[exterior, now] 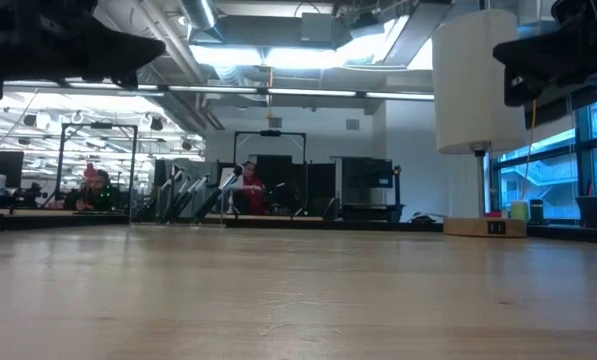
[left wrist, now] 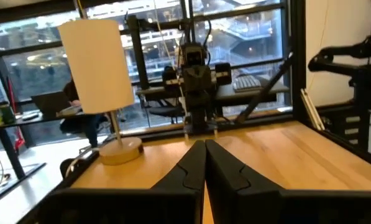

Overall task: Put items in baskets/containers
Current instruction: Return to Home Position

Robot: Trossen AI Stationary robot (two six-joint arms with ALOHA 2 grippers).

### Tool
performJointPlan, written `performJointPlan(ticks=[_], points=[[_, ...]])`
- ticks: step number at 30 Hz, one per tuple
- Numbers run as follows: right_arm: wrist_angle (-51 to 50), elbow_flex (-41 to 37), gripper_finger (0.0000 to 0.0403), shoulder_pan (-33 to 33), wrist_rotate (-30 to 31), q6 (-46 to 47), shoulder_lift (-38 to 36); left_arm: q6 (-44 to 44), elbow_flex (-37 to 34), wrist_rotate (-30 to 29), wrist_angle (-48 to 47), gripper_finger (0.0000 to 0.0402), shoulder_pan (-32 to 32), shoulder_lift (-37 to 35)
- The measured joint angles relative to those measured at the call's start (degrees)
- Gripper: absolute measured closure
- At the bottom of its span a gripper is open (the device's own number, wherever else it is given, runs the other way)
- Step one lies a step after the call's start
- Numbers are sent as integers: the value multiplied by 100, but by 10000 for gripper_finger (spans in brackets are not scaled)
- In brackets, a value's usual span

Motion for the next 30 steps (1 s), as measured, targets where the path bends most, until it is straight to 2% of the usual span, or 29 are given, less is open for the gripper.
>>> performJointPlan(ticks=[4,8,17,21,30], points=[[-82,0,386,0,-52,49,1,2,0,-20,-200,397,-1,0],[-297,0,386,0,-410,56,-1,55,0,-154,-461,399,-1,1],[-412,2,386,2,-437,58,1,52,0,-320,-709,399,0,0],[498,-447,386,2,-437,48,-3,55,-184,-220,-468,397,0,-2],[570,-481,386,-9,-284,-139,34,12,-273,-212,-367,397,0,-40]])
